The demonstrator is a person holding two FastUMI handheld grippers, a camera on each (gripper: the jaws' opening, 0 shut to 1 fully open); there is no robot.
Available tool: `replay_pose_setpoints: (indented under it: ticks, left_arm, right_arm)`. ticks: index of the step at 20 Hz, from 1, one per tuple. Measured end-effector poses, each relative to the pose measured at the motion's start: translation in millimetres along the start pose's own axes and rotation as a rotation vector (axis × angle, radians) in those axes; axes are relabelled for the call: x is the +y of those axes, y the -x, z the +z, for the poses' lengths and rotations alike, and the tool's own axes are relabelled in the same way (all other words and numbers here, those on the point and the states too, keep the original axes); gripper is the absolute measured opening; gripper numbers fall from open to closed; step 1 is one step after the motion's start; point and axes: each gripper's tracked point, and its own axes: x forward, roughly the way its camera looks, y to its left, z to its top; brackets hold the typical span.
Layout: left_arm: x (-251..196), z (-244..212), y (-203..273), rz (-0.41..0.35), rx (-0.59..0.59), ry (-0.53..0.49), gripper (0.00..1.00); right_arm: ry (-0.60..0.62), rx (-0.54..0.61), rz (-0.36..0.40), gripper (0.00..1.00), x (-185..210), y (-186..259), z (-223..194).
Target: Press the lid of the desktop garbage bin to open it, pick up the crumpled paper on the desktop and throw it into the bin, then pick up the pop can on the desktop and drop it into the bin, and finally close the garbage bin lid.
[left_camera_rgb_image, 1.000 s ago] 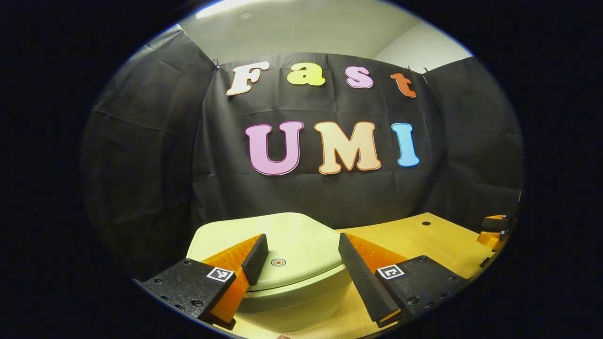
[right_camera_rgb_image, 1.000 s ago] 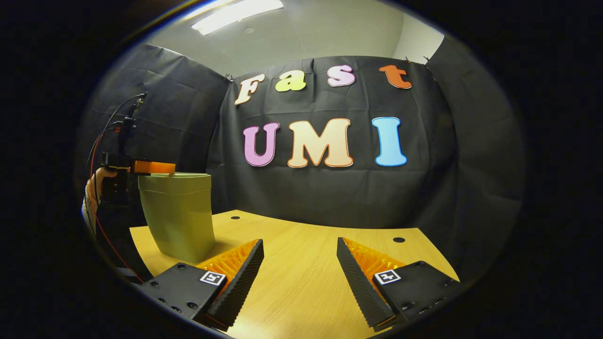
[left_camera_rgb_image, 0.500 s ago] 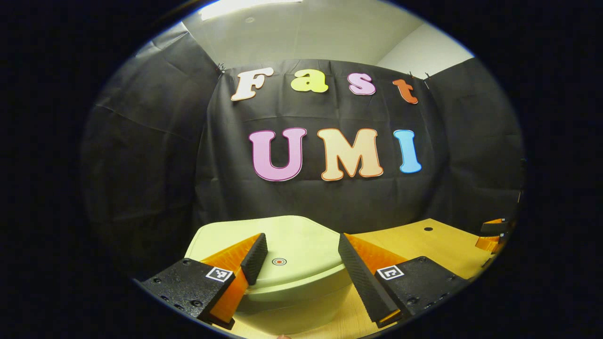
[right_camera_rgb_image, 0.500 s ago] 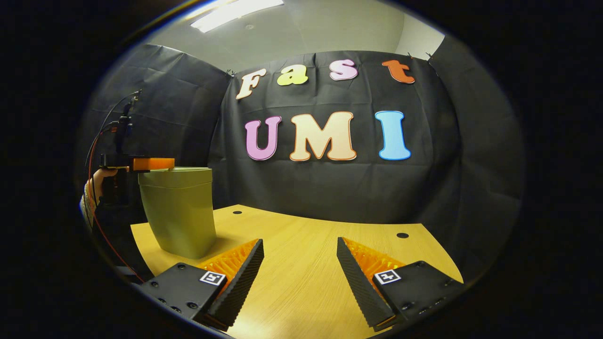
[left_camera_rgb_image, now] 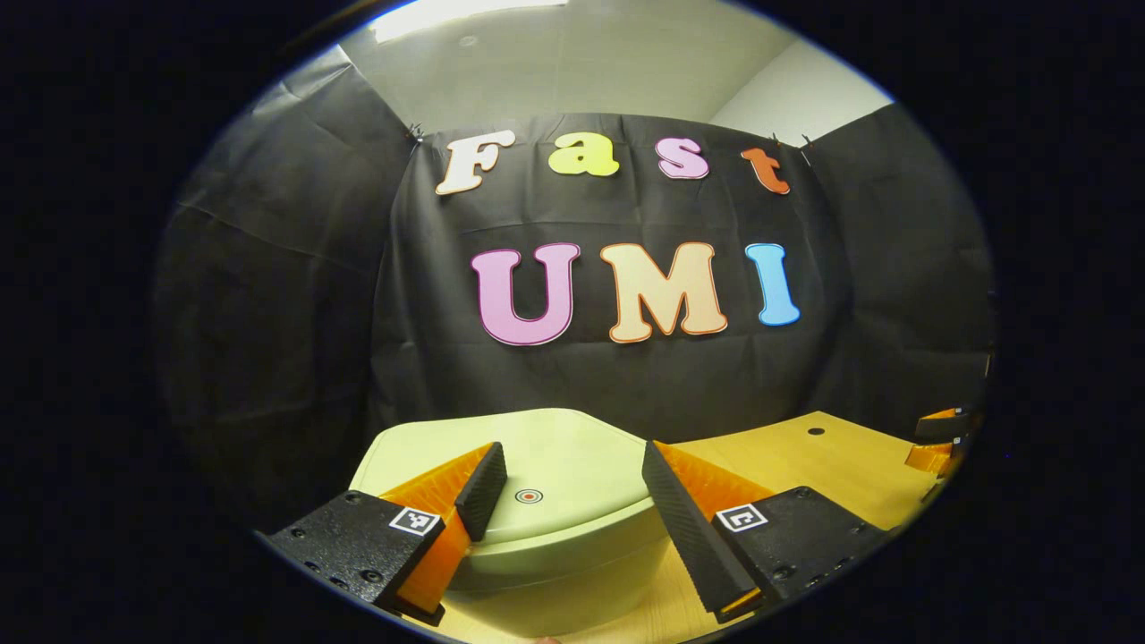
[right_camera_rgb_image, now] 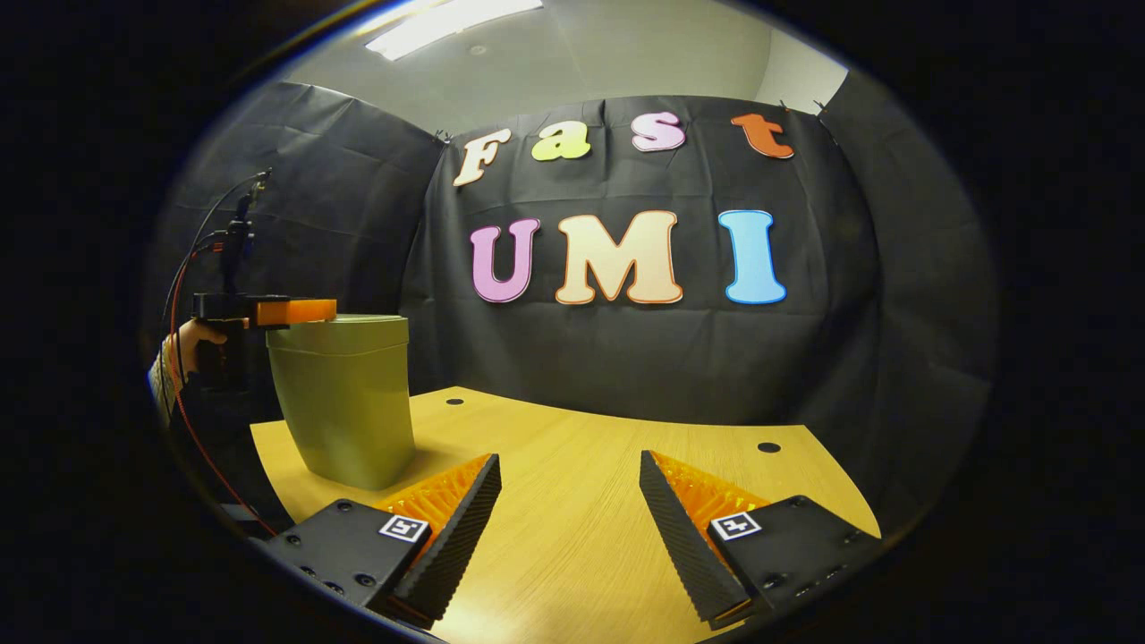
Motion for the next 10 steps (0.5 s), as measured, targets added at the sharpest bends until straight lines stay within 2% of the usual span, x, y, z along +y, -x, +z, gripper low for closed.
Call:
replay_pose_setpoints:
  ticks: [10]
  left_arm:
    - [1,2,1,-0.007,0.005,0.020,0.95]
  right_arm:
    - [0.008,-0.033,0.004,0.98,1,8,10]
